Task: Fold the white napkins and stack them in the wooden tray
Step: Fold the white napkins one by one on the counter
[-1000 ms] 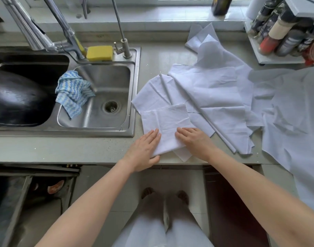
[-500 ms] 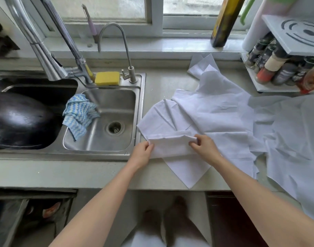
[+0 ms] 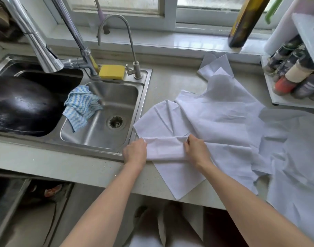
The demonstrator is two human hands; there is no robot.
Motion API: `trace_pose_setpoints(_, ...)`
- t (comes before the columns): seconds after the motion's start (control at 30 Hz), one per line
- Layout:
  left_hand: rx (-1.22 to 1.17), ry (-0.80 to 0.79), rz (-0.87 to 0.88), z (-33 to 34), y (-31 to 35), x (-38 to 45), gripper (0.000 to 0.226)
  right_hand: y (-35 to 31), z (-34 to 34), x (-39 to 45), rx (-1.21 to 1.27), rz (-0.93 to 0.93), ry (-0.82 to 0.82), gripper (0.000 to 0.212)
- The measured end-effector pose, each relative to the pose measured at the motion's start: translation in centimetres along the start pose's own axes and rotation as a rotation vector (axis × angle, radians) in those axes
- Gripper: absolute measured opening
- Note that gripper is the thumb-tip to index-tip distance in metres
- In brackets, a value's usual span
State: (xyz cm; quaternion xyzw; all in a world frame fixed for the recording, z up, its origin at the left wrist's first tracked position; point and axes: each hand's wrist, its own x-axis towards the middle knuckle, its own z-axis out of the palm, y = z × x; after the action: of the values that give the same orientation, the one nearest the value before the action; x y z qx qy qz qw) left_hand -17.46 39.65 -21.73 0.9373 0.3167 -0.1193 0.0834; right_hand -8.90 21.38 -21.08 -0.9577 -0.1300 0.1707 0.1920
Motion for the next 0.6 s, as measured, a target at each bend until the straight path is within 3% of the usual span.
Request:
trace_pose_setpoints(0.07,-0.03,-0.016,-0.017,0.0,-0.1,0.2,0.029,-0.2,0.1,0.0,-0.025,0.03,0.002,0.012)
trace_pose_setpoints(0.13,-0.065,-0.037,-0.028,-0.2,-0.3,0.4,0.03,-0.5,0.3,-0.2,-0.101,0.0,0.112,0.019)
trace_pose_setpoints(0.23,-0.086,-0.041,-0.03,-0.4,-0.2,0.5,0.029,-1.2,1.6,-0.8,-0.157,-0.322,0.26,0.04)
trace_pose_setpoints(0.33,-0.109,-0.061,-0.037,-0.4,-0.3,0.7,0.025,-1.4,3.5,-0.9,-0.258,-0.608,0.002,0.055)
trace_pose_setpoints(0.4,-0.16,-0.081,-0.054,-0.5,-0.4,0.8,0.029,-1.0,4.8,-0.6,-0.341,-0.596,-0.105,0.058)
trace_pose_setpoints(0.47,-0.202,-0.071,-0.068,-0.5,-0.4,1.1,0.03,-0.4,5.6,-0.3,-0.372,-0.562,-0.107,0.058)
trace_pose_setpoints(0.53,-0.173,0.064,-0.023,-0.4,-0.6,0.3,0.013,-0.3,5.9,-0.2,-0.371,-0.56,-0.101,0.058)
trace_pose_setpoints(0.57,-0.144,0.208,0.061,-0.1,-0.6,-0.2,0.011,-0.3,5.9,-0.2,-0.364,-0.56,-0.099,0.058)
trace_pose_setpoints(0.6,-0.103,0.321,0.176,0.5,-0.5,-0.6,0.027,-0.3,6.0,-0.1,-0.354,-0.557,-0.095,0.057)
